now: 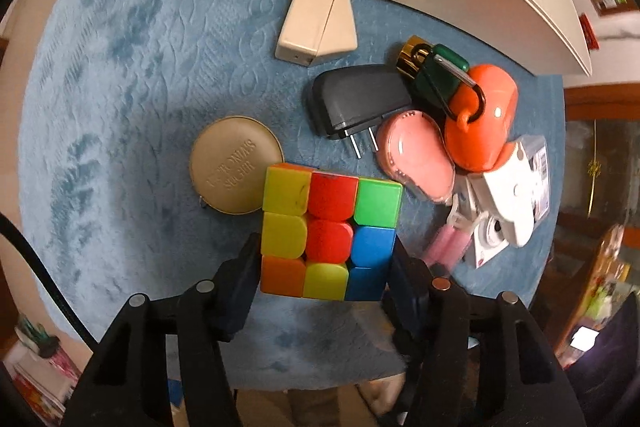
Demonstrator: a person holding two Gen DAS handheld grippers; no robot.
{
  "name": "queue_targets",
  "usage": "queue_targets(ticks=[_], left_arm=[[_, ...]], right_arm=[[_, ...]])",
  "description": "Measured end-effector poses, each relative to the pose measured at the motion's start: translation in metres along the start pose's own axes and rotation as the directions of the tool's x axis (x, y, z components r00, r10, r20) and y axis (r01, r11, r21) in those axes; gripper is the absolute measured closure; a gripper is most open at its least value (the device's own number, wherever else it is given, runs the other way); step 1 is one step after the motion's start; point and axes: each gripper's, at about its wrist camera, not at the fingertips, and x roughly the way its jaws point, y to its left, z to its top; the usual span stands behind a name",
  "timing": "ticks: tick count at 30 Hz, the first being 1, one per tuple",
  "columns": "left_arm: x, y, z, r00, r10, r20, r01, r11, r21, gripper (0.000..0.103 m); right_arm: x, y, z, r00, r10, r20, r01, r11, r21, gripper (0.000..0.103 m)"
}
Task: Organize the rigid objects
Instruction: 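Carry the cube and cup into the white bin and open both grippers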
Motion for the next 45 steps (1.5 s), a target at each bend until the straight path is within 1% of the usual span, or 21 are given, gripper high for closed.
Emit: queue_targets(ticks=[3, 6, 7, 9, 11, 14, 16, 17, 19, 20, 21, 23, 27, 28, 30, 31, 33, 34, 37, 42, 45], left_arm=[[-0.024, 0.0, -0.004, 0.999, 0.004, 0.041, -0.006, 0.999, 0.049, 0.041], [-0.057, 0.0, -0.003, 0.995, -0.014, 0.1, 0.005, 0.996, 0.087, 0.041], [-0.069, 0.001, -0.003, 0.992, -0.024, 0.125, 0.011, 0.995, 0.096, 0.041], [-0.099, 0.002, -0.001, 0.979, -0.048, 0.199, 0.026, 0.994, 0.11, 0.041], [-0.129, -0.003, 0.005, 0.957, -0.075, 0.28, 0.039, 0.99, 0.134, 0.041], [-0.161, -0.014, 0.015, 0.922, -0.103, 0.374, 0.035, 0.982, 0.184, 0.041], [-0.177, -0.022, 0.025, 0.894, -0.123, 0.43, 0.035, 0.978, 0.207, 0.041], [-0.183, -0.025, 0.032, 0.881, -0.13, 0.456, 0.032, 0.976, 0.216, 0.041], [-0.19, -0.032, 0.046, 0.856, -0.136, 0.498, 0.019, 0.972, 0.233, 0.041], [-0.189, -0.035, 0.05, 0.85, -0.128, 0.511, 0.002, 0.971, 0.239, 0.041], [-0.188, -0.039, 0.057, 0.847, -0.112, 0.52, -0.021, 0.97, 0.244, 0.041], [-0.177, -0.047, 0.075, 0.847, -0.08, 0.526, -0.064, 0.966, 0.249, 0.041], [-0.148, -0.059, 0.111, 0.857, -0.036, 0.514, -0.097, 0.968, 0.23, 0.041], [-0.136, -0.059, 0.123, 0.861, -0.016, 0.508, -0.109, 0.971, 0.215, 0.041], [-0.118, -0.063, 0.135, 0.872, 0.006, 0.489, -0.117, 0.973, 0.198, 0.041], [-0.105, -0.062, 0.144, 0.881, 0.025, 0.473, -0.129, 0.973, 0.189, 0.041], [-0.087, -0.063, 0.154, 0.889, 0.046, 0.455, -0.144, 0.973, 0.181, 0.041], [-0.081, -0.064, 0.158, 0.891, 0.049, 0.451, -0.146, 0.972, 0.183, 0.041], [-0.058, -0.065, 0.166, 0.896, 0.089, 0.436, -0.186, 0.965, 0.186, 0.041], [-0.038, -0.064, 0.172, 0.909, 0.099, 0.405, -0.188, 0.964, 0.187, 0.04], [-0.036, -0.07, 0.17, 0.901, 0.104, 0.422, -0.212, 0.952, 0.219, 0.041]], right_arm=[[-0.019, -0.004, 0.005, 1.0, 0.007, 0.015, -0.007, 1.0, 0.008, 0.072], [-0.042, -0.006, 0.01, 0.999, -0.006, 0.048, 0.005, 1.0, 0.011, 0.072], [-0.053, -0.006, 0.013, 0.998, -0.014, 0.066, 0.014, 1.0, 0.007, 0.072], [-0.085, -0.013, 0.009, 0.993, -0.03, 0.113, 0.03, 1.0, 0.005, 0.072], [-0.107, -0.016, 0.029, 0.985, -0.05, 0.164, 0.048, 0.999, 0.016, 0.072], [-0.132, -0.02, 0.061, 0.968, -0.076, 0.239, 0.071, 0.997, 0.033, 0.072], [-0.146, -0.025, 0.086, 0.953, -0.1, 0.285, 0.094, 0.995, 0.037, 0.072], [-0.15, -0.027, 0.093, 0.948, -0.108, 0.298, 0.101, 0.994, 0.038, 0.072], [-0.153, -0.034, 0.118, 0.937, -0.119, 0.33, 0.111, 0.993, 0.044, 0.072], [-0.15, -0.038, 0.131, 0.931, -0.125, 0.343, 0.114, 0.992, 0.053, 0.072], [-0.147, -0.046, 0.143, 0.931, -0.131, 0.342, 0.118, 0.991, 0.059, 0.072], [-0.131, -0.055, 0.167, 0.936, -0.14, 0.324, 0.122, 0.99, 0.074, 0.072], [-0.085, -0.083, 0.198, 0.953, -0.152, 0.261, 0.13, 0.987, 0.099, 0.072], [-0.07, -0.089, 0.205, 0.959, -0.156, 0.238, 0.135, 0.986, 0.102, 0.072], [-0.046, -0.097, 0.211, 0.966, -0.165, 0.2, 0.146, 0.984, 0.107, 0.072], [-0.035, -0.1, 0.214, 0.969, -0.17, 0.181, 0.152, 0.982, 0.108, 0.072], [-0.014, -0.107, 0.215, 0.975, -0.173, 0.142, 0.157, 0.981, 0.113, 0.072], [-0.006, -0.11, 0.215, 0.976, -0.176, 0.126, 0.161, 0.98, 0.115, 0.072], [0.014, -0.119, 0.219, 0.98, -0.183, 0.081, 0.172, 0.977, 0.124, 0.071], [0.035, -0.128, 0.218, 0.986, -0.168, 0.02, 0.164, 0.978, 0.131, 0.071], [0.041, -0.131, 0.217, 0.988, -0.151, -0.012, 0.151, 0.979, 0.137, 0.068]])
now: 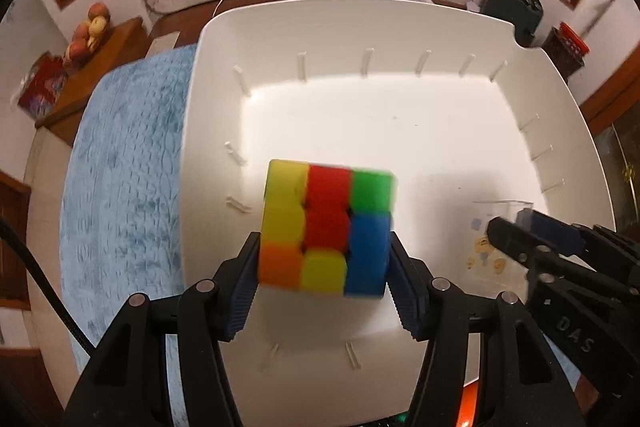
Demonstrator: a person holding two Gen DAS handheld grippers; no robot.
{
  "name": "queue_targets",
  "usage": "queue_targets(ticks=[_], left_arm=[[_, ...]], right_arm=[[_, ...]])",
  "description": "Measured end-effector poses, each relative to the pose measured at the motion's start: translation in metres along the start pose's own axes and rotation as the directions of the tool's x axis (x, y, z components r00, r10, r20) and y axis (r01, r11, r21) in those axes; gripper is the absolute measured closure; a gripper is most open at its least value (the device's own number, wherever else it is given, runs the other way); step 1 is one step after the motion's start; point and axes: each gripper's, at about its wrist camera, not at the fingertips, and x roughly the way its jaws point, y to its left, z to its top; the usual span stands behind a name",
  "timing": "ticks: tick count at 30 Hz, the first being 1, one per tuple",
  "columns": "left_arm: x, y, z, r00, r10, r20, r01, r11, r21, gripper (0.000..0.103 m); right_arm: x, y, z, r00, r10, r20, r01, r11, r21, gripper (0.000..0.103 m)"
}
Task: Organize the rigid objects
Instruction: 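Carry the cube and cup into the white bin and open both grippers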
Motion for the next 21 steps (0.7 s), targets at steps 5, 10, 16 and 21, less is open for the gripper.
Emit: queue_targets(ticks=[5, 10, 16, 21], left_arm=[[-0.006, -0.003, 0.001, 0.999, 0.018, 0.032, -0.018, 1.0, 0.008, 0.034], [-0.031, 0.003, 0.0, 0.999, -0.006, 0.038, 0.007, 1.0, -0.019, 0.016], [-0.071, -0.003, -0.009, 0.997, 0.026, 0.069, -0.028, 0.999, 0.02, 0.012], [-0.115, -0.002, -0.027, 0.995, 0.01, 0.1, -0.012, 1.0, 0.019, 0.012]], right_arm=[[-0.011, -0.002, -0.004, 1.0, -0.01, 0.028, 0.01, 1.0, -0.002, 0.051], [-0.043, -0.001, -0.014, 0.996, -0.022, 0.088, 0.025, 0.999, -0.034, 0.051], [-0.098, 0.014, -0.04, 0.981, -0.027, 0.191, 0.043, 0.996, -0.083, 0.051], [-0.148, 0.028, -0.068, 0.961, -0.028, 0.275, 0.057, 0.994, -0.097, 0.046]])
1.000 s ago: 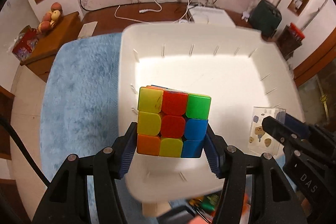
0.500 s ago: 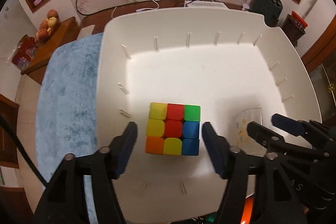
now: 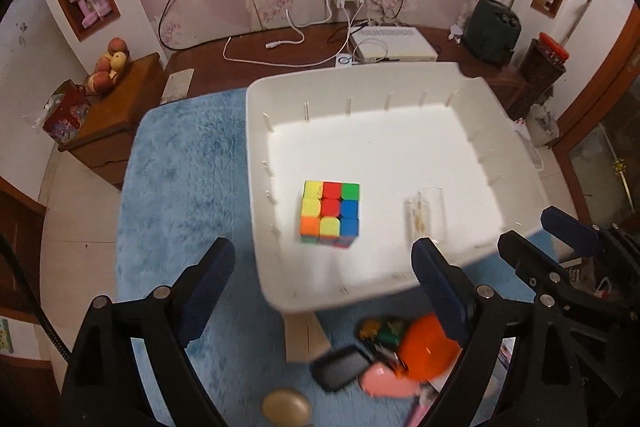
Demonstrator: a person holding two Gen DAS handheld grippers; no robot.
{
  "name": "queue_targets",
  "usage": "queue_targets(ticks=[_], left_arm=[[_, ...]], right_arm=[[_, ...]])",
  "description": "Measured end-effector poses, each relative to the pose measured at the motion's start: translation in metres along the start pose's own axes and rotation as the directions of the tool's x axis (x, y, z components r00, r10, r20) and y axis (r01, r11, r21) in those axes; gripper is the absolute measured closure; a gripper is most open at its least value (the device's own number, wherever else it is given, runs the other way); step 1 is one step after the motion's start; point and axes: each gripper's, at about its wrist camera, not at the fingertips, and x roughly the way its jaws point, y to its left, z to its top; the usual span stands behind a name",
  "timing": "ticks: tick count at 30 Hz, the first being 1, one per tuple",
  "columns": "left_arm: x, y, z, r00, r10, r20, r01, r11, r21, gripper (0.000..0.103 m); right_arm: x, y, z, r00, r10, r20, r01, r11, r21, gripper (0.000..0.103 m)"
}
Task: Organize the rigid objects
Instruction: 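Carry the cube and cup into the white bin and open both grippers, then grasp the gold round tin with the left gripper while the right grasps the pink roller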
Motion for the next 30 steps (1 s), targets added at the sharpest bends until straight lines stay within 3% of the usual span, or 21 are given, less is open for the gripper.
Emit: queue_targets(ticks=[9, 15, 21, 30], left_arm=[[-0.078, 0.011, -0.031, 0.994, -0.013, 0.111, 0.013, 1.0, 0.005, 0.012], [-0.096, 0.021, -0.059, 0.992, -0.005, 0.126, -0.001, 0.999, 0.043, 0.012], [-0.076, 0.027, -0.097, 0.997, -0.008, 0.073, 0.0, 0.995, 0.101, 0.012], [0.0, 0.035, -0.15, 0.993, -0.005, -0.117, 0.024, 0.986, 0.167, 0.012]], right_arm=[[-0.074, 0.015, -0.039, 0.998, 0.009, 0.056, -0.009, 1.0, 0.001, 0.041], [-0.084, 0.025, -0.074, 0.999, 0.006, 0.034, -0.007, 0.999, 0.034, 0.041], [-0.068, 0.033, -0.109, 0.999, 0.014, -0.038, -0.012, 0.998, 0.065, 0.041], [-0.006, 0.039, -0.169, 0.975, 0.009, -0.224, 0.023, 0.99, 0.141, 0.041]])
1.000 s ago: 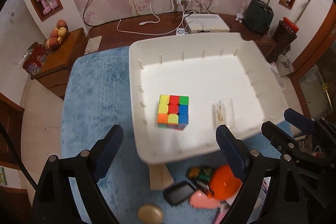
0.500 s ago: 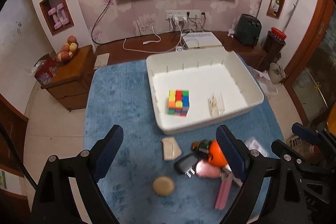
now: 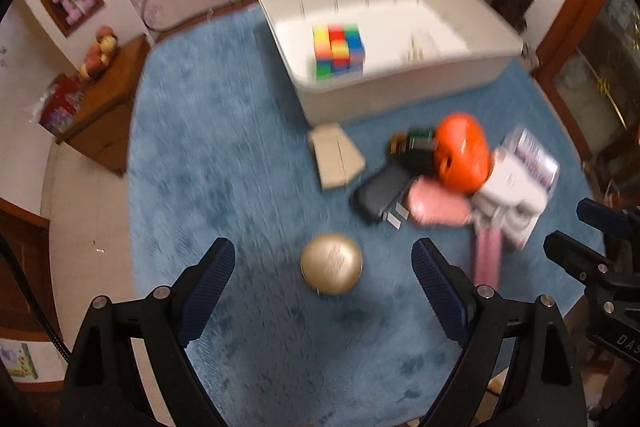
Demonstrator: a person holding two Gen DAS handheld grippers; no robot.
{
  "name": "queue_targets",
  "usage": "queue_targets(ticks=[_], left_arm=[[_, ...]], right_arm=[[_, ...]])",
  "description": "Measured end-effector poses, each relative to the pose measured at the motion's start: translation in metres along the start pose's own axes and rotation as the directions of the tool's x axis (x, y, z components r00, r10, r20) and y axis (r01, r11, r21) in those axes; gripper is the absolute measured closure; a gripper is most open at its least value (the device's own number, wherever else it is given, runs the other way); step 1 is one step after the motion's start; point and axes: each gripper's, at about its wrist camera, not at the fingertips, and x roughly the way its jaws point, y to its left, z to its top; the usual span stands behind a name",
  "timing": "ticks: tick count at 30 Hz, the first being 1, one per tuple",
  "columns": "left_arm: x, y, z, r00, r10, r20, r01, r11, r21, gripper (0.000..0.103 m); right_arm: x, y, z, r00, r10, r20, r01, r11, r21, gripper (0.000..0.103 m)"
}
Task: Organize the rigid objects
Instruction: 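Grasp the gold round tin with the left gripper while the right grasps the pink roller, then lower the gold tin and pink roller into the bin and release both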
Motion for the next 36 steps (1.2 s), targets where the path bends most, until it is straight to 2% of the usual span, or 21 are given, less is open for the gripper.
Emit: queue_targets(ticks=[5, 9, 19, 24, 27, 30, 32, 33, 36], left_arm=[[0.039, 0.0, -0.014, 0.996, -0.005, -0.084, 0.007, 1.0, 0.025, 0.012], [0.062, 0.001, -0.018, 0.99, -0.017, -0.137, 0.02, 1.0, 0.021, 0.012], [0.089, 0.0, -0.017, 0.982, -0.029, -0.187, 0.031, 0.999, 0.01, 0.012], [0.097, -0.003, -0.016, 0.979, -0.042, -0.199, 0.044, 0.999, 0.003, 0.013], [0.102, -0.006, -0.015, 0.976, -0.057, -0.211, 0.057, 0.998, -0.006, 0.021], [0.1, -0.009, -0.018, 0.978, -0.053, -0.202, 0.052, 0.999, -0.009, 0.03], [0.099, -0.01, -0.025, 0.979, -0.049, -0.2, 0.049, 0.999, -0.007, 0.035], [0.098, -0.01, -0.026, 0.979, -0.051, -0.199, 0.052, 0.999, -0.004, 0.043], [0.095, -0.012, -0.029, 0.978, -0.043, -0.205, 0.046, 0.999, 0.012, 0.044]], right_arm=[[0.036, -0.002, -0.02, 0.997, -0.001, -0.077, 0.006, 0.998, 0.063, 0.041], [0.05, 0.0, -0.028, 0.995, -0.005, -0.1, 0.014, 0.995, 0.094, 0.041], [0.07, -0.003, -0.034, 0.992, -0.037, -0.119, 0.052, 0.99, 0.129, 0.041], [0.077, -0.002, -0.037, 0.991, -0.057, -0.124, 0.072, 0.99, 0.123, 0.051], [0.079, 0.003, -0.037, 0.99, -0.066, -0.123, 0.08, 0.991, 0.109, 0.058], [0.082, 0.013, -0.037, 0.991, -0.051, -0.127, 0.063, 0.994, 0.093, 0.072], [0.082, 0.016, -0.037, 0.991, -0.053, -0.126, 0.064, 0.994, 0.087, 0.074], [0.082, 0.017, -0.037, 0.991, -0.044, -0.126, 0.055, 0.995, 0.087, 0.074], [0.077, 0.02, -0.037, 0.992, -0.027, -0.121, 0.037, 0.996, 0.077, 0.075]])
